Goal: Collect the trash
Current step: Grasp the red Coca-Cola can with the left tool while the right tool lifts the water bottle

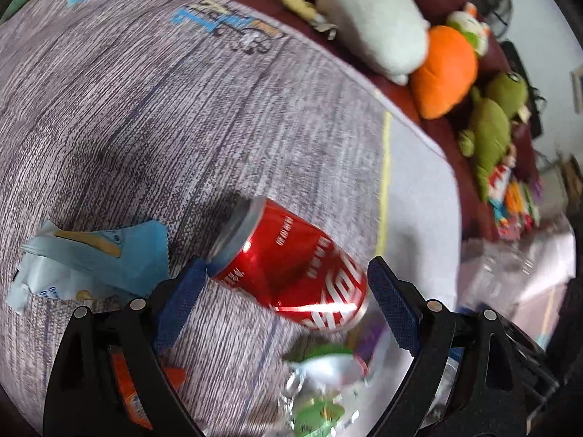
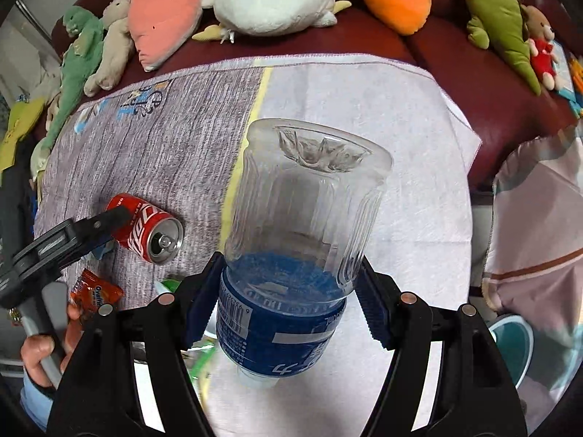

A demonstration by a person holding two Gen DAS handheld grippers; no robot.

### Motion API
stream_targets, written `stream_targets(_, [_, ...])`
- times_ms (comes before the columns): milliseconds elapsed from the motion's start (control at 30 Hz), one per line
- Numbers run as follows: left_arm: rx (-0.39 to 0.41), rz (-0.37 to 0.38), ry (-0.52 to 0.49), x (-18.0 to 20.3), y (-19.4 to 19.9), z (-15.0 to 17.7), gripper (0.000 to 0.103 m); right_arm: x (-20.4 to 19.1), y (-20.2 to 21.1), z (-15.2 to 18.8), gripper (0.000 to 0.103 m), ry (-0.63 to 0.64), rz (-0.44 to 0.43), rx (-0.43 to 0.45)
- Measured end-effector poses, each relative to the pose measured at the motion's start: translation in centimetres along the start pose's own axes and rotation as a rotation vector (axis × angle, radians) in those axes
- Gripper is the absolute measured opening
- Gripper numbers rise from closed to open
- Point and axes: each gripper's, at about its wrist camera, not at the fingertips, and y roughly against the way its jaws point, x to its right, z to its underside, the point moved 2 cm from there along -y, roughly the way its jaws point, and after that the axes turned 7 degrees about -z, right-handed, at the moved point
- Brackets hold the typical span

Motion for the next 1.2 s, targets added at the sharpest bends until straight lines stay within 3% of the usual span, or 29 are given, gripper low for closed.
stream_targets(133, [0.016, -0.061, -0.023, 1.4, -1.6, -0.1, 0.092, 1.4, 0.0, 0.3, 0.066, -0.003, -0.028, 0.006])
stream_targets(233, [0.007, -0.047, -0.085, 3.1, -2.3, 0.2, 0.090, 2.3, 0.0, 0.9, 0.066, -0.016, -0.057, 0.009])
stream_targets(267, [0.015, -0.051, -0.106, 3.6, -2.4, 0.4, 0.086, 2.5, 0.0, 1.2, 0.066, -0.018, -0.062, 0.011])
stream_targets(300, [0.038, -0.065, -0.146, 4.4, -2.2, 0.8, 0.071, 2.9, 0.1, 1.4, 0.066, -0.022, -0.066, 0.013])
stream_targets(367, [0.050, -0.066, -0.241, 6.6, -2.0, 1.8, 0.065, 3.7, 0.2, 1.9, 0.066, -0.038, -0.078, 0.016])
stream_targets(467, [0.078, -0.075, -0.367, 9.4, -1.9, 3.0, 0.064, 5.1, 0.3, 2.5, 0.066, -0.066, -0.083, 0.025])
stream_targets(667, [0.017, -0.012, -0.607, 15.3, -3.2, 6.6, 0.064, 7.9, 0.7, 4.1, 0.066, -0.116, -0.089, 0.035])
stream_targets(767, [0.023, -0.025, -0.669, 17.4, -3.9, 7.9, 0.065, 9.8, 1.2, 5.5, 0.066, -0.155, -0.093, 0.040])
stream_targets(967, [-0.037, -0.057, -0.623, 16.6, -6.0, 9.4, 0.080, 12.2, 2.1, 8.3, 0.066, -0.202, -0.122, 0.040])
stream_targets(1033, [-0.036, -0.064, -0.614, 16.2, -6.4, 9.6, 0.080, 12.6, 2.5, 8.9, 0.066, -0.204, -0.131, 0.045])
stream_targets(1100, [-0.035, -0.064, -0.628, 16.4, -5.8, 10.8, 0.072, 12.8, 3.0, 9.6, 0.066, -0.207, -0.137, 0.057])
stream_targets(1200, [-0.008, -0.066, -0.687, 17.4, -4.6, 12.7, 0.071, 13.2, 4.2, 10.7, 0.066, -0.217, -0.146, 0.090])
